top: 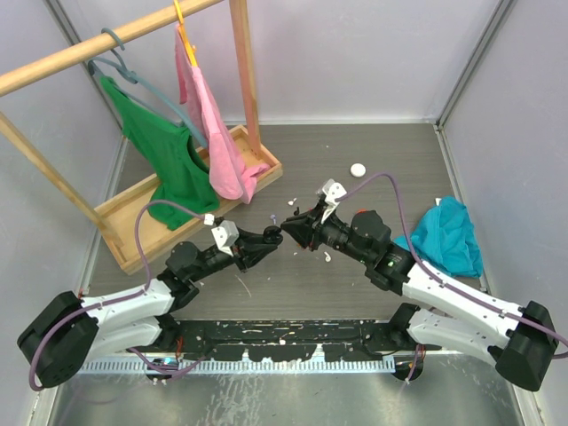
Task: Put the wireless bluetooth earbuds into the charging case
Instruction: Pick up the earbud from the center of the board, then place the earbud in the charging case.
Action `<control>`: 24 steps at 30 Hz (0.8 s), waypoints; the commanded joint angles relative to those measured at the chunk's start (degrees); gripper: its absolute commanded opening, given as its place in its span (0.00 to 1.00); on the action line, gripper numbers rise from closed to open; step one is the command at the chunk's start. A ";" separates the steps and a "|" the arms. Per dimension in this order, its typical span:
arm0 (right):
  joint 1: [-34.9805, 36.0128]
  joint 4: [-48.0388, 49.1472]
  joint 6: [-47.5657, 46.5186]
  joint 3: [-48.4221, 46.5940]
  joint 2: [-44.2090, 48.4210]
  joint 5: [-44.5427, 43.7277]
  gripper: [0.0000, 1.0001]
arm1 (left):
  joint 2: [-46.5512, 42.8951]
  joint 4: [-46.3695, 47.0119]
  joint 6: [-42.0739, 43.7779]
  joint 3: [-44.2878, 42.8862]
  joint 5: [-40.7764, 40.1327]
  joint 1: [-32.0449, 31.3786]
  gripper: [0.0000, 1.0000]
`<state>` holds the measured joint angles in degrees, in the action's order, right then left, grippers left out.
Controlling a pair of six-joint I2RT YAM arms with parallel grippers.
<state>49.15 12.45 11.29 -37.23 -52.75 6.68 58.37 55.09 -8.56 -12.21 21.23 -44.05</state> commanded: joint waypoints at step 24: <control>1.83 24.65 6.74 6.29 -2.28 10.72 0.20 | -5.49 6.98 -1.68 -2.30 1.03 -0.22 0.00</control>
<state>50.59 31.77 16.97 -30.74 -55.16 15.38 54.17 57.21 -9.91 -12.21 22.50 -44.05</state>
